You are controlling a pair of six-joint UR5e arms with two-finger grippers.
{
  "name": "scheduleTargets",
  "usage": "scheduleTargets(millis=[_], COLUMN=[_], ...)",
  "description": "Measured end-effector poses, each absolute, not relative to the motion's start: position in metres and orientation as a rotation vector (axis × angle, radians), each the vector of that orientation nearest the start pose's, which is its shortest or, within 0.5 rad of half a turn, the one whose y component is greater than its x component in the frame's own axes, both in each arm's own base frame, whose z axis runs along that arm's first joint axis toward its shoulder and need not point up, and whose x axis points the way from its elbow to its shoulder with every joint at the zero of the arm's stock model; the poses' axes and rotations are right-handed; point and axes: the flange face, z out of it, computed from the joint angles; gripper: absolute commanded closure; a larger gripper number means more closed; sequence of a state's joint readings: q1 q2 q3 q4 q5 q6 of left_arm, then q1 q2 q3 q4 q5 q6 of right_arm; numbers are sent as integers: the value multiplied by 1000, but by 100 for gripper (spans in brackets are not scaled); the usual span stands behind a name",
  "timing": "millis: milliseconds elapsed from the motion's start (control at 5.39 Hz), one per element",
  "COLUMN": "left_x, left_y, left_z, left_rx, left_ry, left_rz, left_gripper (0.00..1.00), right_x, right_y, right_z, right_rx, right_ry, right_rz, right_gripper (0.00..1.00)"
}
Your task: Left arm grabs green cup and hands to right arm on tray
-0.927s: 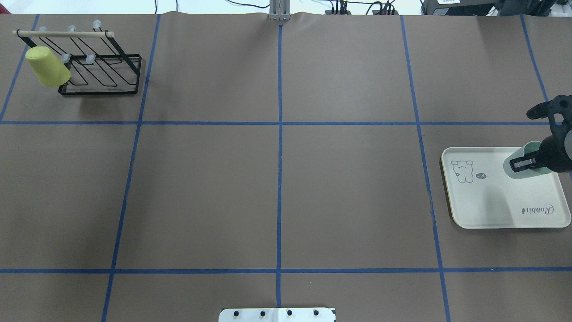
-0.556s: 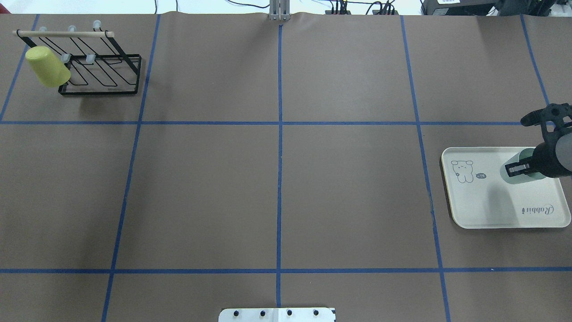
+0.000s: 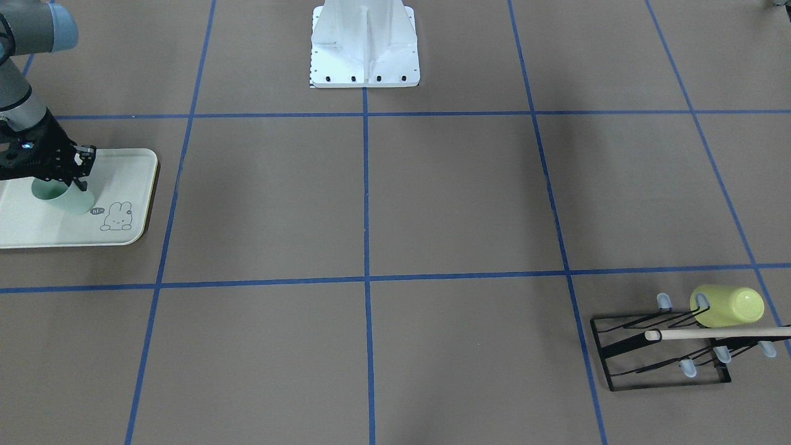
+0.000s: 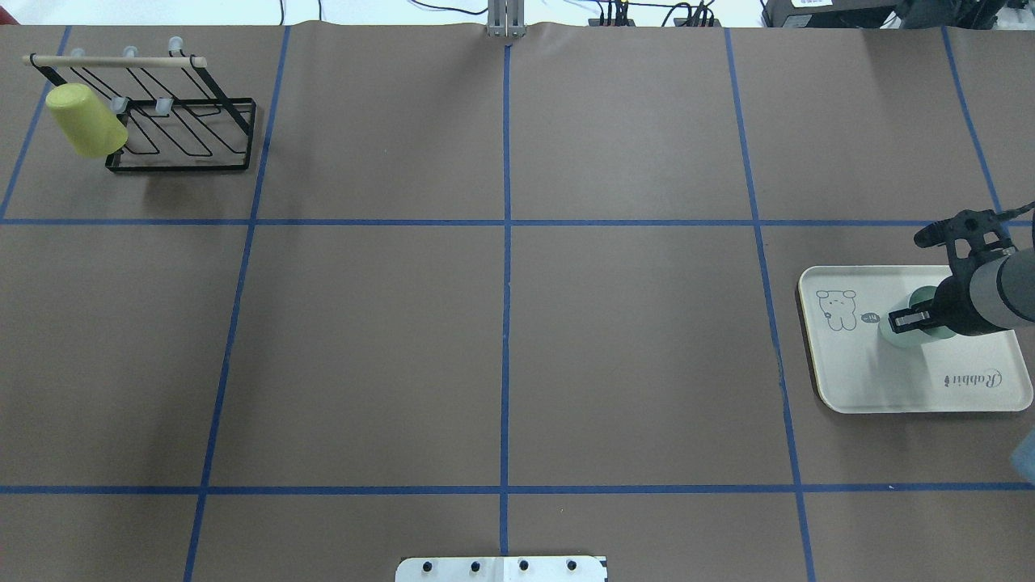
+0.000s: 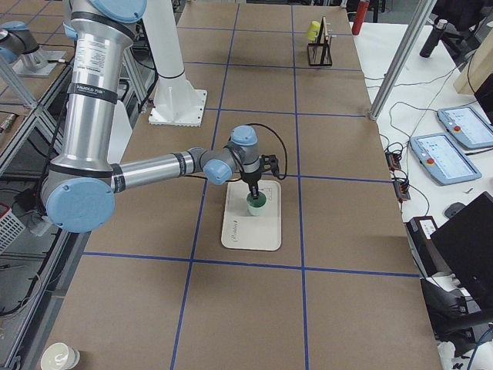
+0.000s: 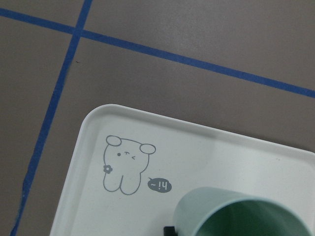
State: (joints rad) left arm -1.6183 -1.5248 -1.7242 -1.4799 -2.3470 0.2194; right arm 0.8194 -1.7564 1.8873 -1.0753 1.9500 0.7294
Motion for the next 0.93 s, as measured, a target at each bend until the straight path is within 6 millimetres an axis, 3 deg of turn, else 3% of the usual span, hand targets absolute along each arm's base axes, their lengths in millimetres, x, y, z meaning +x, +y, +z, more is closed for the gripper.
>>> scheduleTargets(millis=[371, 927], left_x=[-86, -86], left_y=[-468, -468], left_z=[614, 612], left_rx=[121, 134], left_ry=[768, 764], left_rz=[171, 178], left_gripper=[0, 0], right_x=[-227, -163], right_y=[-391, -403], right_z=[527, 486], right_rx=[205, 139], right_ry=[-723, -744], right_rz=[-139, -93], right_gripper=[0, 0])
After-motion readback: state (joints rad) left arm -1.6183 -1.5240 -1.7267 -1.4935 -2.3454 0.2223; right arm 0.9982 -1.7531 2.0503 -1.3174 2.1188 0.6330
